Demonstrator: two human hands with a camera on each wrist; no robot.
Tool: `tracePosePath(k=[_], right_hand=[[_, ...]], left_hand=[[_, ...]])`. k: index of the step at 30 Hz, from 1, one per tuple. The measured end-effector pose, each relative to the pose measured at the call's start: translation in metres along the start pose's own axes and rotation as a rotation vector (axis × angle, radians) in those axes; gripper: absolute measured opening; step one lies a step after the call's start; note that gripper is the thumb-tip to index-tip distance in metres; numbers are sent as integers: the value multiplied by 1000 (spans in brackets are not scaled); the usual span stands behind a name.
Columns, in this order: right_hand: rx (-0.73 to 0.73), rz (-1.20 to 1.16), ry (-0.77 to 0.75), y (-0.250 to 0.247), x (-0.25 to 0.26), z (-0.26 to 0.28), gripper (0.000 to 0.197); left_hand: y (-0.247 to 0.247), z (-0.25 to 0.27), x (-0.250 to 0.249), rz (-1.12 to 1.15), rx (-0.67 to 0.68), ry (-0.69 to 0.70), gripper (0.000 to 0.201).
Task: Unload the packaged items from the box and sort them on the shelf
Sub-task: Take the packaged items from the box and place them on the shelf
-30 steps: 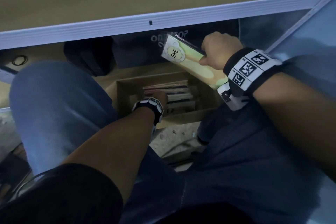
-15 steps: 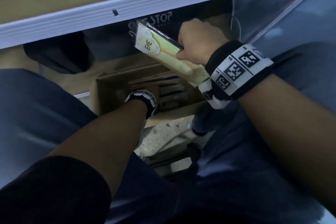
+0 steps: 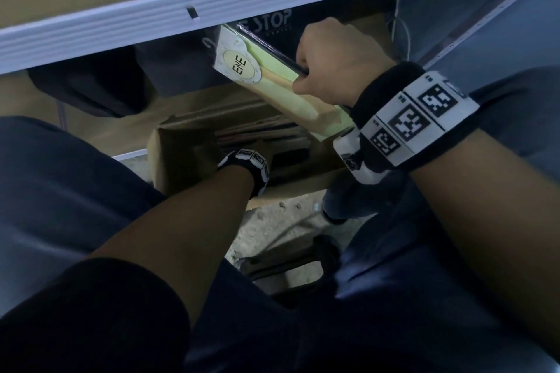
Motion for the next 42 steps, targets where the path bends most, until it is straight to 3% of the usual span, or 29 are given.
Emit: tracePosePath(k=[2,6,8,12,16,20,26,30,34,38,42], right_hand=[[12,3,2,2,0,-1,38],[27,15,-3,3,1,-2,37],[32,6,-4,3,1,-3,38],[34,12,-3,5,0,-4,36],[18,32,-20,4,0,-4,36],[16,67,-10,0,-3,2,25],[-12,93,35,-9,-15,25,23],[-29,95,57,-25,-23,41,24],[-108,103,66,-45,-23,54,22],[-164,82,89,-71,-21,67,35],[-220,94,58,-105,-12,72,30]], left_hand=[[-7,12,-5,-34,-46,11,41],[-8,23,-2,52,-28,21,76],[-12,27,-2,15,-27,35,78],[-12,26,-4,-49,-7,71,63],[-19,37,-3,-38,-69,106,53],[-40,55,-1,-55,-90,97,56],[-68,75,-6,87,-201,45,12],[-89,103,-8,289,-272,35,10],[-112,129,-6,355,-404,73,8],[-130,159,1,379,-555,121,8],[-150,193,15,454,-669,142,9]])
Point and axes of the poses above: each hand's wrist, its own z-axis away from the middle knuckle, its own y-axis out of the palm, x = y × z, the point moved 1 cm from there along -z, towards the middle knuckle, and after that the axes turned 10 degrees about -x, right-handed, at the moved point
